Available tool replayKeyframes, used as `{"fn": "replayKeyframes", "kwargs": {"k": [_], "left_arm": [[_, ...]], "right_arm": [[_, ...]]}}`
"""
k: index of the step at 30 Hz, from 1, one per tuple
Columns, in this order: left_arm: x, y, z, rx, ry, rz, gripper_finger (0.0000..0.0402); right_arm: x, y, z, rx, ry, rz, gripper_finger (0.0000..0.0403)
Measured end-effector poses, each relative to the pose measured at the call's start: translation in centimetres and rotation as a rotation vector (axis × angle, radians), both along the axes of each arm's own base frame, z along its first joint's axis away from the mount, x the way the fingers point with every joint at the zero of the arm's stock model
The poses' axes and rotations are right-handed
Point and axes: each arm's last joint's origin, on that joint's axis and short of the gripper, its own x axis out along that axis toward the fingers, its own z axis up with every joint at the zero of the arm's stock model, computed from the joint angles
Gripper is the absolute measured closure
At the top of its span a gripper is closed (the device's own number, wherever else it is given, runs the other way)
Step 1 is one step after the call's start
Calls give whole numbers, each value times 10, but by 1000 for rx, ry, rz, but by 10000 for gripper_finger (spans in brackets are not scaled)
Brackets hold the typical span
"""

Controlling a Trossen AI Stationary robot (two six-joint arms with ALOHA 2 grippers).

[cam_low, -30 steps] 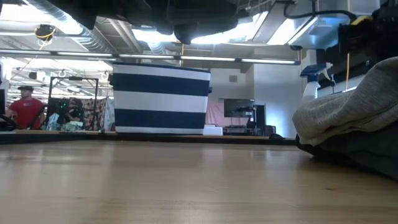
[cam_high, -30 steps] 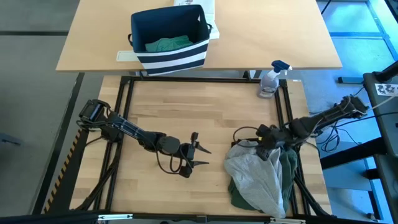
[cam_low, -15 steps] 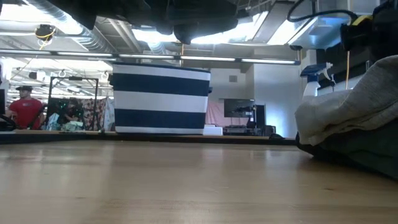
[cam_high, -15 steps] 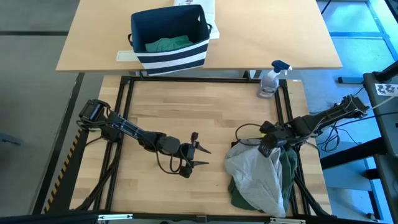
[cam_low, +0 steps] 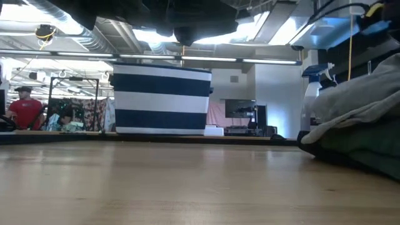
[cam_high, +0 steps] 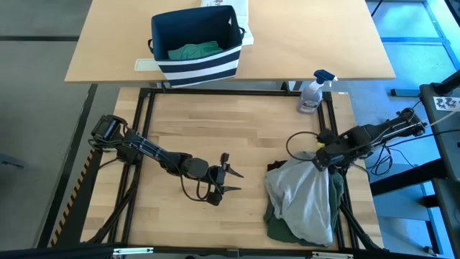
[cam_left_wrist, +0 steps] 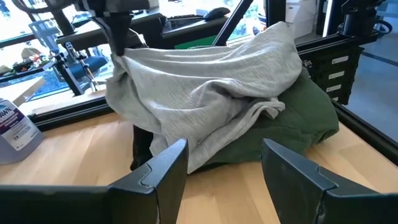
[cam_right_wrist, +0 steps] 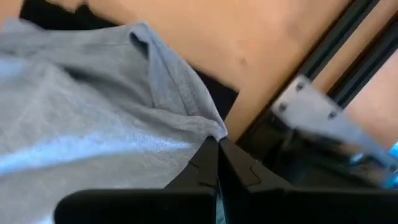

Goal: Fold Laundry from Bin
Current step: Stack the folded gray shirt on top of the folded green polo shirt

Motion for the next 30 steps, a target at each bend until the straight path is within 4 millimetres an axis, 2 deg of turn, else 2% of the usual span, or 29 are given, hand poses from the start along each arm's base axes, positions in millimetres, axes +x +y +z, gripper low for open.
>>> {"fn": "replayKeyframes", "kwargs": {"k": [3,7,11,16,22,26,30], "left_arm": [[0,0,0,1,0,2,206],[0,0,0,5,-1,19,206],[0,2,0,5,-2,25,206],[1,1,0,-1,-5,2,206],[0,0,0,-12,-1,-49,206],[0,0,0,-12,-1,-48,206],[1,0,1,-11,-13,-28,206]], "right_arm": [[0,3,-7,72,52,-7,402],[-7,5,-29,178,199,-42,402],[-12,4,-46,187,282,-37,397],[-7,4,-32,160,208,13,358],[-1,4,-4,115,64,67,272],[1,2,14,56,-32,77,220],[6,-1,25,-67,-144,108,191]]}}
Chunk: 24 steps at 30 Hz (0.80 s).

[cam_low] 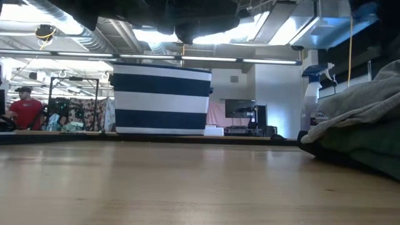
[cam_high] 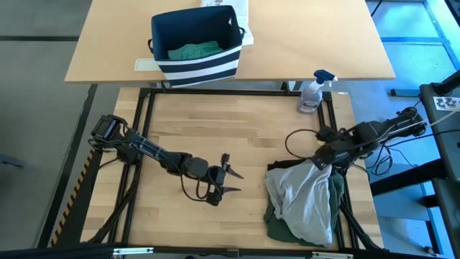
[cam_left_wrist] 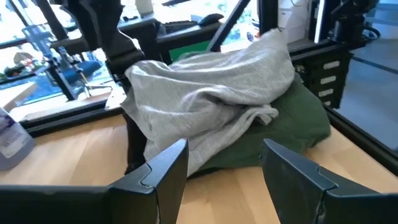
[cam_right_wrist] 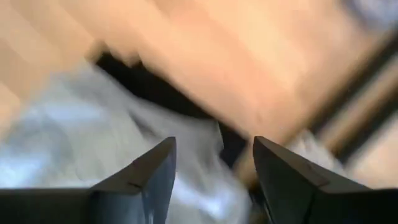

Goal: Fold Laundry from Bin
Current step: Stack the folded gray shirt on top of the folded green polo shirt

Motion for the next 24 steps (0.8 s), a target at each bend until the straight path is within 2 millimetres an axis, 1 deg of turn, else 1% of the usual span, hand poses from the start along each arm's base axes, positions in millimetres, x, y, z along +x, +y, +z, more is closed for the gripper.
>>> {"fn": "replayKeyframes", "kwargs": {"k": [3,5,8,11,13,15,16,19,21,23,24], "left_arm": [[-2,3,9,2,-36,10,206],[-4,7,19,7,-59,20,206],[-9,18,35,4,-79,28,206],[-20,32,54,0,-85,49,206],[-27,39,64,-1,-80,67,206],[-33,41,68,-13,-75,75,206],[-36,41,69,-22,-78,75,206],[-40,37,63,-38,-57,62,206],[-41,31,54,-50,-26,55,206],[-37,23,42,-52,14,50,206],[-34,19,33,-47,41,44,206]], "right_arm": [[14,1,2,-126,-168,36,186],[25,3,2,-212,-274,92,186],[46,10,-3,-282,-400,193,186],[62,17,-13,-299,-464,272,190],[64,21,-19,-262,-478,287,205],[61,29,-27,-222,-475,294,229],[58,35,-32,-201,-465,312,245],[45,57,-44,-109,-461,385,299],[36,73,-53,-45,-460,413,341],[34,93,-57,8,-502,469,382],[33,104,-61,24,-513,504,392]]}}
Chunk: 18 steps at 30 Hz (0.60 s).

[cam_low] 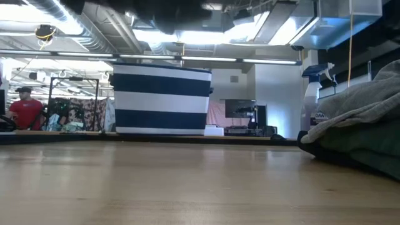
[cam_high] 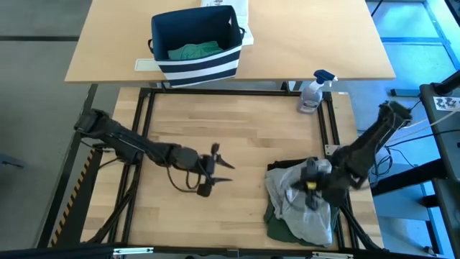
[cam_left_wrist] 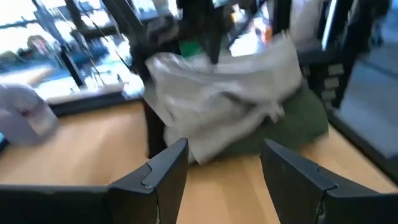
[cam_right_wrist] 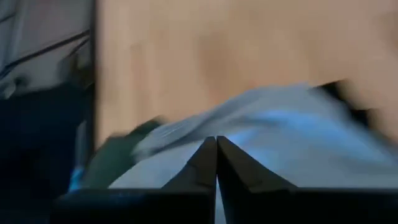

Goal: Fold Laundry from Bin
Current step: Stack the folded gray shirt on top of the folded green polo shirt

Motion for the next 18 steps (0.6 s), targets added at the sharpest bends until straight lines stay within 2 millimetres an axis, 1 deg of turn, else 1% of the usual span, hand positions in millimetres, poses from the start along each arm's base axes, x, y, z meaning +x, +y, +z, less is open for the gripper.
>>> {"fn": "replayKeyframes", "kwargs": {"k": [1,4,6,10,13,18], "left_arm": [[3,-5,-8,4,16,-11,206],[16,-21,-33,15,40,-61,206],[26,-30,-45,25,43,-101,206],[48,-43,-63,32,66,-116,206],[59,-48,-71,20,84,-113,206],[65,-50,-71,2,77,-109,206]], "right_arm": [[0,10,-3,9,-3,33,394],[5,32,-17,33,24,91,381],[9,42,-29,54,94,104,381],[14,55,-54,86,268,147,398],[20,57,-68,61,319,138,396],[35,47,-84,-7,393,82,400]]}}
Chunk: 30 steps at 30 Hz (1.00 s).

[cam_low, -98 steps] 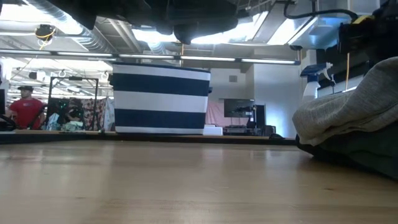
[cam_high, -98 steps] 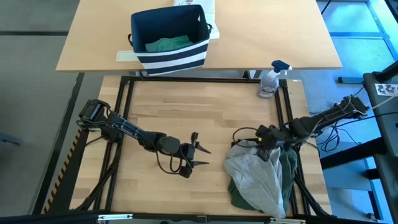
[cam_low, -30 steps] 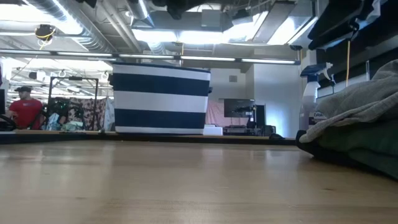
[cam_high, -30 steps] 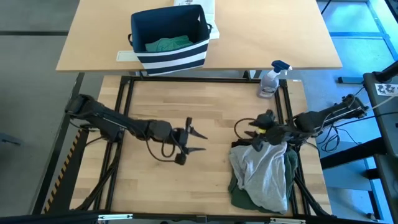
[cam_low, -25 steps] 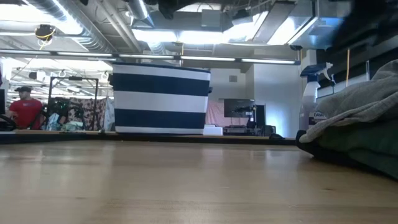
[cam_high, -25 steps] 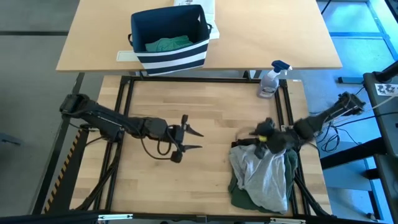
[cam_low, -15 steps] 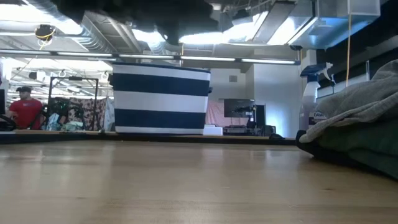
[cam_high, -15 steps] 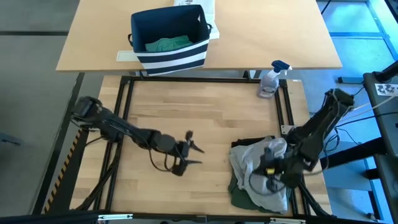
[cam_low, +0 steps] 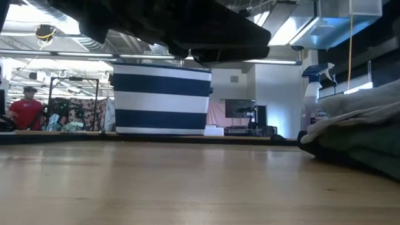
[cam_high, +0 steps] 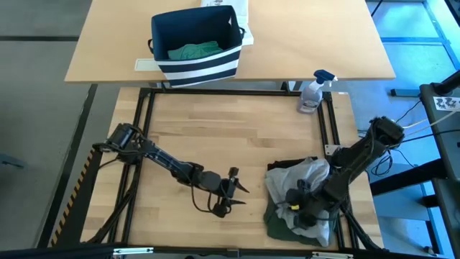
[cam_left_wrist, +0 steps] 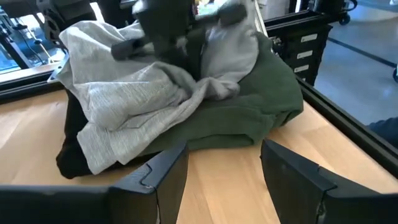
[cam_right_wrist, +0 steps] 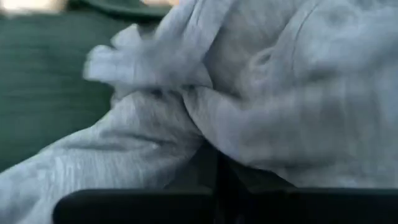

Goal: Fold Laundry from Bin
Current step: Stack the folded gray shirt on top of the folded green polo shirt

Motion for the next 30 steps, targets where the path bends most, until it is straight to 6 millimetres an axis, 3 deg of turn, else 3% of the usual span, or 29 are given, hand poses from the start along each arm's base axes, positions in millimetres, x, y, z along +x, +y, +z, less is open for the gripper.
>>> {"fn": "replayKeyframes", "kwargs": {"k": [3,6,15,19,24,30], "left_arm": [[0,0,1,-12,1,4,206],[-1,-2,2,-14,-2,2,206],[-3,-8,2,-10,-5,-15,206],[-5,-17,5,-15,-31,-35,206],[-10,-28,4,27,-39,-28,206],[-10,-26,4,31,-34,53,206]], "right_arm": [[8,-8,-9,-12,74,-26,398],[12,-13,-5,-14,71,-33,395],[0,-6,81,-2,-160,-45,393],[-12,9,100,41,-195,47,393],[-21,36,100,153,-183,168,393],[-12,59,86,205,-191,301,393]]}}
